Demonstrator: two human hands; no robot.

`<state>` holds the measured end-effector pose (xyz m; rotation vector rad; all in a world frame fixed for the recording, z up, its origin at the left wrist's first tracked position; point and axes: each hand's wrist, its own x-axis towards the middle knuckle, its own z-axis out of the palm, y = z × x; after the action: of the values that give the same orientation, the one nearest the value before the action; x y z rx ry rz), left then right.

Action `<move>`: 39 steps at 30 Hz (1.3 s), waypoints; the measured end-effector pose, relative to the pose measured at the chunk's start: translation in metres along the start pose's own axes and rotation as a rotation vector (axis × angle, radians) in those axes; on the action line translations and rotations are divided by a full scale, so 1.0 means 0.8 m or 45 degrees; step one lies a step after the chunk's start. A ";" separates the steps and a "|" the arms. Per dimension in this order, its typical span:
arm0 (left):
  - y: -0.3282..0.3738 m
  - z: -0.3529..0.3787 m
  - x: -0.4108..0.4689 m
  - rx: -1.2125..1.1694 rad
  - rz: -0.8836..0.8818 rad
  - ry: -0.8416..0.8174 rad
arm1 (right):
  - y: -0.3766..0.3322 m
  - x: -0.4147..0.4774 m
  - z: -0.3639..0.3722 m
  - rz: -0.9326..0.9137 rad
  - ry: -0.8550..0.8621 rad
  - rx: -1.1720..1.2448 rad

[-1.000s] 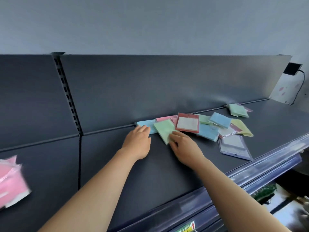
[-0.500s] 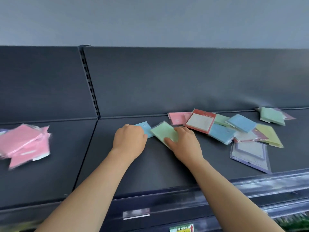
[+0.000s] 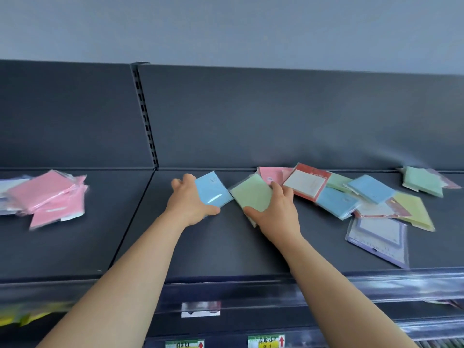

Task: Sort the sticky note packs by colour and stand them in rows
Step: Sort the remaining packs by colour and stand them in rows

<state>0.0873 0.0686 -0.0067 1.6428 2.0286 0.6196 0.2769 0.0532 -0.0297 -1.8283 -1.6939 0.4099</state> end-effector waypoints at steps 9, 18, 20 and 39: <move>-0.038 -0.030 -0.023 -0.350 -0.045 0.171 | -0.034 0.003 0.006 0.072 -0.123 0.406; -0.103 -0.101 -0.048 -0.665 -0.061 0.493 | -0.141 -0.012 0.029 -0.100 -0.230 0.628; -0.125 -0.123 -0.055 -0.717 -0.042 0.572 | -0.168 -0.019 0.038 -0.124 -0.249 0.661; -0.423 -0.378 -0.138 -0.645 -0.100 0.825 | -0.490 -0.157 0.240 -0.322 -0.387 0.789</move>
<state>-0.3368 -0.1213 0.0375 1.1359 2.0699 1.6438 -0.1644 -0.0268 0.0426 -1.1298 -1.7069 1.0118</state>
